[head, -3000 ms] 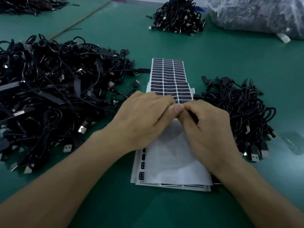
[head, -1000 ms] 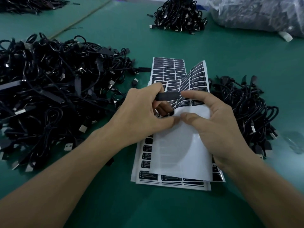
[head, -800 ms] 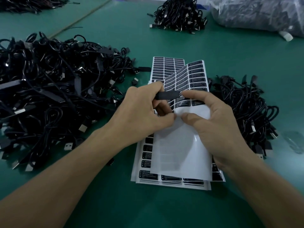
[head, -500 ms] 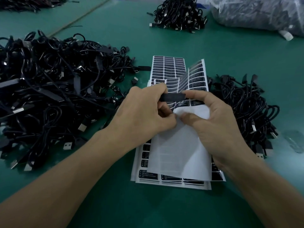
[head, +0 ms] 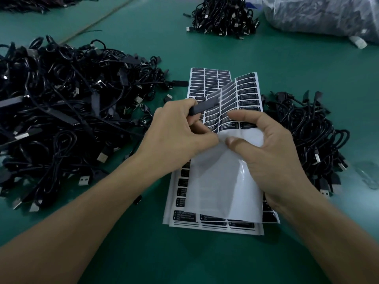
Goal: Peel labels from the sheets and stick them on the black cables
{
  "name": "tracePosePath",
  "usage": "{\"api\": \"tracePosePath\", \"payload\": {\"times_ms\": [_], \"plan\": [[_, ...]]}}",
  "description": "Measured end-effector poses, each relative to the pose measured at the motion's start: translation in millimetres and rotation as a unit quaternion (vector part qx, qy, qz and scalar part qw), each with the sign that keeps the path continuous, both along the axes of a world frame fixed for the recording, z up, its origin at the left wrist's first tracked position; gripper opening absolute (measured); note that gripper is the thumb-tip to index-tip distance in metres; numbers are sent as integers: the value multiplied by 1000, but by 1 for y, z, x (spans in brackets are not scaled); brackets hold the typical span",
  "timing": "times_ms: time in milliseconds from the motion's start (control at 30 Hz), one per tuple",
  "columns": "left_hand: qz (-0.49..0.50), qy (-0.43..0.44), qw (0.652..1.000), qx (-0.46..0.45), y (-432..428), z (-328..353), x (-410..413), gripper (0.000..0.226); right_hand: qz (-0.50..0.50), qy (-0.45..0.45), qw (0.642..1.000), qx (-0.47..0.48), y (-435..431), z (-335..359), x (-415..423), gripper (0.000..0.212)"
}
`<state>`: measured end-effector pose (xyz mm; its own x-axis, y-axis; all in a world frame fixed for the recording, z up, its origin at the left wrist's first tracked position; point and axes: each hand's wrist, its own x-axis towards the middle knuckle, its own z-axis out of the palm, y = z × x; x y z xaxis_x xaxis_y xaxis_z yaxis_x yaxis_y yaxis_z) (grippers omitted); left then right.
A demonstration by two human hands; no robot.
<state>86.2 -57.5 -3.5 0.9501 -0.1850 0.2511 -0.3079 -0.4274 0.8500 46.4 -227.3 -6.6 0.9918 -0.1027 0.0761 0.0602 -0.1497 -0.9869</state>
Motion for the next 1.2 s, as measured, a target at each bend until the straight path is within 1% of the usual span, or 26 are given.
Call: {"api": "tracePosePath", "payload": {"times_ms": [100,333,500,700,767,867,933,1200], "plan": [[7,11,1000,-21,1,1,3,45,-8,-2,1000,-4,0,-1,0,39],[-3,-1,1000,-28,2,3,1,50,2,-18,1000,12,0,0,-1,41],[-10,4,999,-44,2,10,-3,51,-4,-30,999,38,1,-1,-1,35],[-4,-3,1000,-21,-2,9,-6,48,13,-61,998,11,2,0,-3,34],[-8,8,1000,-29,-1,8,-4,49,14,-80,997,-3,3,0,-3,35],[-27,44,995,-81,3,8,1,55,13,-93,996,0,4,-1,-3,39],[-44,55,993,-97,5,10,3,58,14,-91,996,7,3,-2,-2,43],[-35,62,995,-73,3,9,2,50,6,-85,996,-2,3,-6,-1,41]]}}
